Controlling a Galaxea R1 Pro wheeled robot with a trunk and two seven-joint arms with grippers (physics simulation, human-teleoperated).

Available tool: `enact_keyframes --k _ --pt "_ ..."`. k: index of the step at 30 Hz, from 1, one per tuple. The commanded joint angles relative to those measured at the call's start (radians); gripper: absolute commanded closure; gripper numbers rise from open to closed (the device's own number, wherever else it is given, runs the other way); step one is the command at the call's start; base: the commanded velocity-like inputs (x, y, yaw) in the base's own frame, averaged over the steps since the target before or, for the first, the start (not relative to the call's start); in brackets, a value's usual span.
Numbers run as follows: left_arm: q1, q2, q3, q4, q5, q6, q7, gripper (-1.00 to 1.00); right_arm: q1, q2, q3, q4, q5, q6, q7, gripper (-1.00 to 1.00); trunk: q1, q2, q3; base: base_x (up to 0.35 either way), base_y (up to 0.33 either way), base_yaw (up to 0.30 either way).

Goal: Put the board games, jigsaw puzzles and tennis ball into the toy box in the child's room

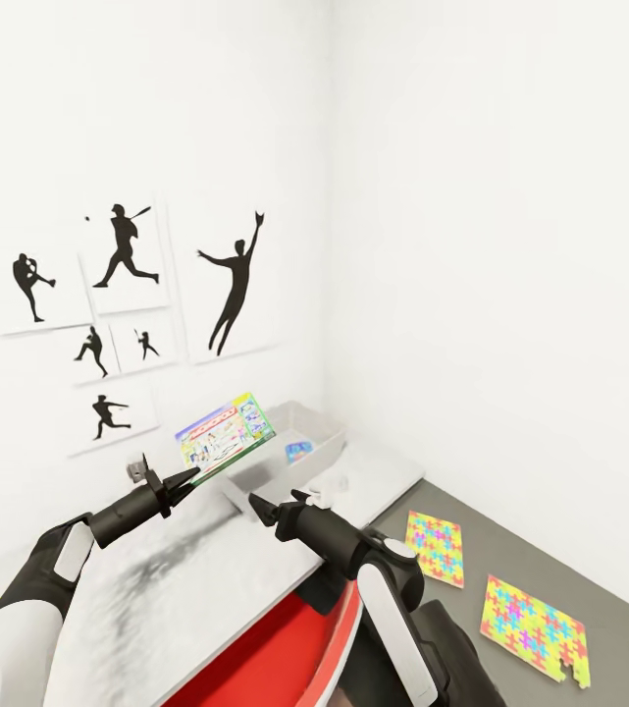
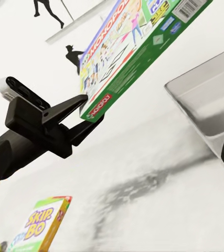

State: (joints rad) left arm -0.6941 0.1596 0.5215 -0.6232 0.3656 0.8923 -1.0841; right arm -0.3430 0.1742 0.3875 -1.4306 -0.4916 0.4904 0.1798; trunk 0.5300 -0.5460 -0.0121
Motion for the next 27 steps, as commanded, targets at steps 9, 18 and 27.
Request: enact_keyframes --k 9,18,27 --pt "-0.001 0.000 0.002 0.000 0.001 0.004 -0.002 1.00 -0.001 0.000 -0.001 -0.001 -0.003 0.005 0.001 -1.00 0.001 -0.001 -0.001 0.152 -0.085 0.000" --pt "-0.001 0.000 0.002 0.000 0.001 0.004 -0.002 1.00 0.000 0.000 -0.001 -0.001 -0.003 0.005 0.001 -1.00 0.001 -0.001 -0.001 0.129 -0.007 0.000" --pt "-0.001 0.000 0.002 0.000 0.001 0.003 -0.002 1.00 -0.001 0.000 -0.001 -0.001 -0.003 0.005 0.001 -1.00 0.001 -0.001 -0.001 0.096 0.000 0.000"
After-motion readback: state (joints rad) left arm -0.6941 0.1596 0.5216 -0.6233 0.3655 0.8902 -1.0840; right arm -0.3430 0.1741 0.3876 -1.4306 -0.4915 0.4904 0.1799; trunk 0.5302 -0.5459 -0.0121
